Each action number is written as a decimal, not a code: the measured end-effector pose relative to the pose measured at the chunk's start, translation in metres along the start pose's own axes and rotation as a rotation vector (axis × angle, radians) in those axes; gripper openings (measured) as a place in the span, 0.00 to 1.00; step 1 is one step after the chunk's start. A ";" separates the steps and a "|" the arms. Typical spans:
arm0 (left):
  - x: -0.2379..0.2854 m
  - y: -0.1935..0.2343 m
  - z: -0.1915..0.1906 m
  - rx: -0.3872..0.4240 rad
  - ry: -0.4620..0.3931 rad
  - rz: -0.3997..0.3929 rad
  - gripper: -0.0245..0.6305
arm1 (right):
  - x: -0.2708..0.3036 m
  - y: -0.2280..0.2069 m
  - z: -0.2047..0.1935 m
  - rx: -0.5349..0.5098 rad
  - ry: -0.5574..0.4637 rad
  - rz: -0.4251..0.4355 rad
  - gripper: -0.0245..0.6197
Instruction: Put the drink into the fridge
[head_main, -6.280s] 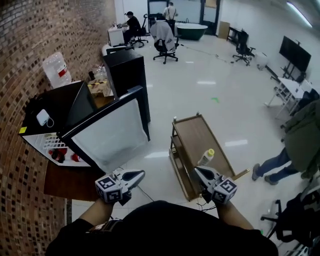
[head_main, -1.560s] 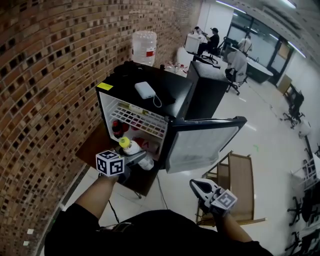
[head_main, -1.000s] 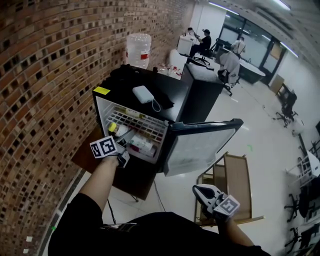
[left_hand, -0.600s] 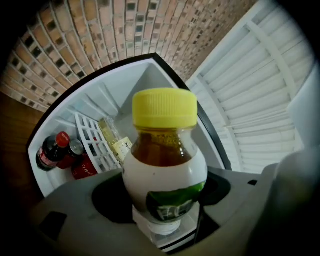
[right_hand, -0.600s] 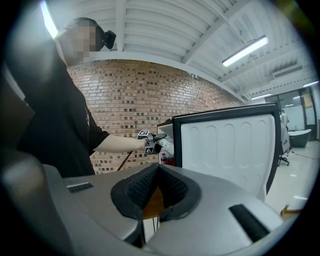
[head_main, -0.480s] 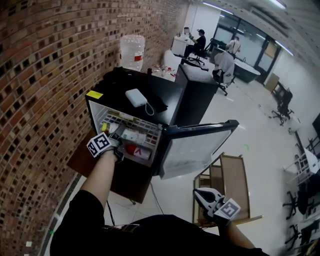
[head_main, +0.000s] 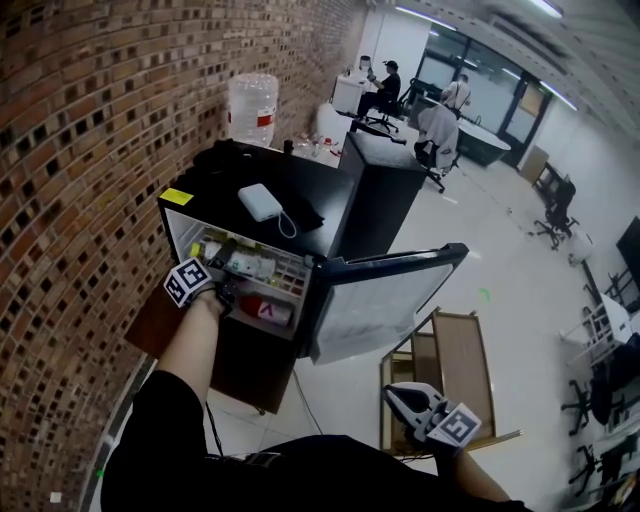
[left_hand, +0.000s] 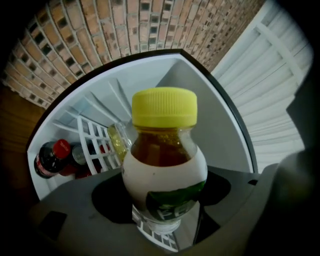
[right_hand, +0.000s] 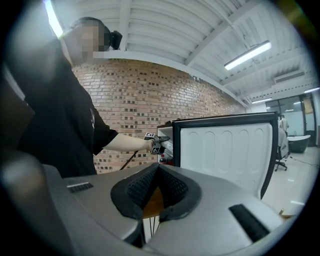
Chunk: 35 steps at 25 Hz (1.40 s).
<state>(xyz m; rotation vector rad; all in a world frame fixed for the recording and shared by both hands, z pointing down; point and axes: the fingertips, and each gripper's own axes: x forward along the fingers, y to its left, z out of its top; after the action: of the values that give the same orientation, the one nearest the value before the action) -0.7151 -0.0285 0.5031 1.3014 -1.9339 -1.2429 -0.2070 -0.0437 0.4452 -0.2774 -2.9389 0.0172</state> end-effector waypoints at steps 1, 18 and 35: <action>0.002 0.005 0.002 -0.031 -0.010 0.017 0.54 | -0.001 0.000 0.000 0.002 0.003 -0.003 0.02; 0.024 0.028 0.004 -0.206 -0.002 0.114 0.65 | -0.007 -0.005 -0.006 0.019 0.022 -0.013 0.02; 0.030 0.008 0.008 -0.251 -0.001 0.048 0.84 | -0.001 -0.008 -0.011 0.033 0.025 0.011 0.02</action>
<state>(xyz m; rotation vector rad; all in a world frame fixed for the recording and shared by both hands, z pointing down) -0.7373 -0.0512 0.5038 1.1204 -1.7335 -1.4095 -0.2059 -0.0521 0.4558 -0.2862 -2.9098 0.0639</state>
